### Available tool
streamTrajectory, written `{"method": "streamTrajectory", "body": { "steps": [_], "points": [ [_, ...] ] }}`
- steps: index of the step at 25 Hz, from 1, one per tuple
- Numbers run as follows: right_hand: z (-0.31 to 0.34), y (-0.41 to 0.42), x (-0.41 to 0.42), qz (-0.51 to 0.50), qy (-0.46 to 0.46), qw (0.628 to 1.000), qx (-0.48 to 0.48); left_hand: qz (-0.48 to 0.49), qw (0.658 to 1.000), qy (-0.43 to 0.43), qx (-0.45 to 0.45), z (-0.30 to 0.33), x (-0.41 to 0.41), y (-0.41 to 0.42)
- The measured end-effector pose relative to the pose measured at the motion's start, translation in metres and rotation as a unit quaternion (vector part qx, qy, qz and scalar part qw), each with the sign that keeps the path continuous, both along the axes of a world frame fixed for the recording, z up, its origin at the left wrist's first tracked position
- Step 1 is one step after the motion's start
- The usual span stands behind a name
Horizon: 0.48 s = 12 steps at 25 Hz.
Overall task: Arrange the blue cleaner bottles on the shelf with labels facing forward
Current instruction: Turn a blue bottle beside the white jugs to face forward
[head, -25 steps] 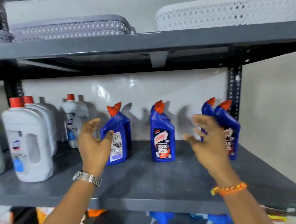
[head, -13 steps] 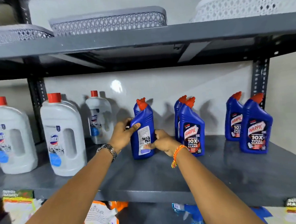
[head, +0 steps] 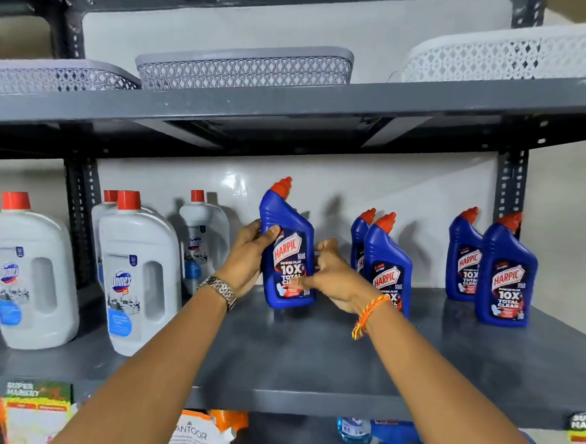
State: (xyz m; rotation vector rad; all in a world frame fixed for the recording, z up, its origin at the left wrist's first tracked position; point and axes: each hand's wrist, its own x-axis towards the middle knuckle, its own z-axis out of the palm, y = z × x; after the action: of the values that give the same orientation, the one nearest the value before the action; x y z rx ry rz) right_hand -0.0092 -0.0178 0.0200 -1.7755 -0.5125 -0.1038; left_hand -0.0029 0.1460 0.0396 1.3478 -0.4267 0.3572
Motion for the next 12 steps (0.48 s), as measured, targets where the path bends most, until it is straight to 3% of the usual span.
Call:
{"method": "streamTrajectory", "body": {
  "steps": [8,12],
  "points": [
    [-0.042,0.014,0.026,-0.066,0.018,0.997,-0.029,0.045,0.995,0.042,0.074,-0.043,0.022,0.014],
    [-0.056,0.017,0.031,-0.098,-0.006,0.991,-0.093,0.045,0.993,0.046,0.096,-0.049,0.022,0.013]
  ]
}}
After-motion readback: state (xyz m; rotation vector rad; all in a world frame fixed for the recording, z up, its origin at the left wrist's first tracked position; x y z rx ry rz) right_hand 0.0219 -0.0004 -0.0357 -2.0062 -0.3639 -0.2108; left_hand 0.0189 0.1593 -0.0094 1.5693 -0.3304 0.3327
